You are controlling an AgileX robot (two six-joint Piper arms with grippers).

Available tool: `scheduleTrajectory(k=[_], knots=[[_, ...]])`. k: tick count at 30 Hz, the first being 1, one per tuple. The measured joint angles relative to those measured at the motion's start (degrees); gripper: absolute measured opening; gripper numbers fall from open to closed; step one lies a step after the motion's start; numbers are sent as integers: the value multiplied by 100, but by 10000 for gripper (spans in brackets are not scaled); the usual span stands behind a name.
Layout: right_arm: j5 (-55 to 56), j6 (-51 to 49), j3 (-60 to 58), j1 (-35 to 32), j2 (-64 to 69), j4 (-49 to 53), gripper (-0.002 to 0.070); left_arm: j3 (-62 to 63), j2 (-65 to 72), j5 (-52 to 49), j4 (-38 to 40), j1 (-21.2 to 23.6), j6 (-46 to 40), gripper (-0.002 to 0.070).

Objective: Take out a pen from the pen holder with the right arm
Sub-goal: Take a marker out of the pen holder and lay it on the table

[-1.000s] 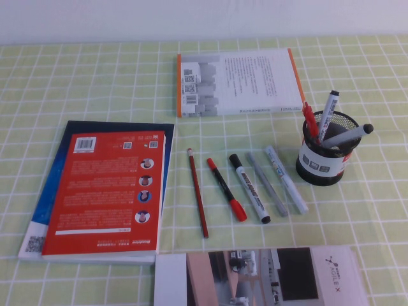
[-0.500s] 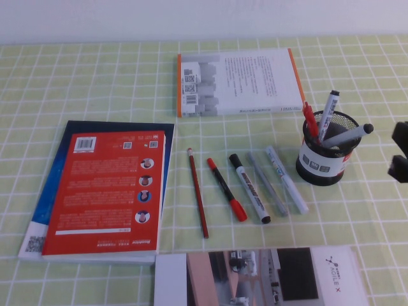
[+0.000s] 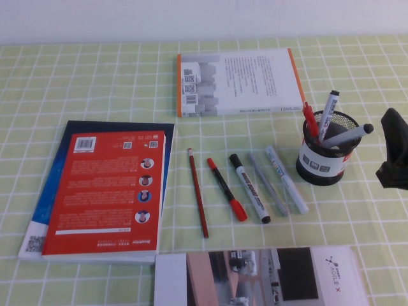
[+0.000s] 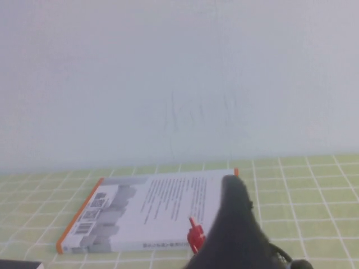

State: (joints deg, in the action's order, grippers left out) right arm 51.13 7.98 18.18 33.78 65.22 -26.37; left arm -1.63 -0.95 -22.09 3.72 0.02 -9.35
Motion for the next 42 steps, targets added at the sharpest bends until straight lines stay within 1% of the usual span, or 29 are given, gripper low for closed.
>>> scheduleTrajectory(k=[2,4,8,11,16,20,28,33,42], knots=[[168,-125,-90,0,163,42,424,0,0,0,0,0,0,-5],[261,-178,-117,0,393,76,442,0,0,0,0,0,0,-5],[659,-225,-117,0,977,115,452,0,0,0,0,0,0,-5],[1191,-236,-117,0,1552,192,454,0,0,0,0,0,0,-5],[1332,-312,-7,0,2238,302,454,0,0,0,0,0,0,-5],[1344,-678,193,0,2609,125,445,0,0,0,0,0,0,-5],[1366,-892,673,-286,2894,46,417,0,0,0,0,0,0,-5],[1376,-1089,842,-464,3075,8,415,0,0,0,0,0,0,-5],[1376,-1438,1190,-516,3580,-3,414,0,0,0,0,0,0,-5]])
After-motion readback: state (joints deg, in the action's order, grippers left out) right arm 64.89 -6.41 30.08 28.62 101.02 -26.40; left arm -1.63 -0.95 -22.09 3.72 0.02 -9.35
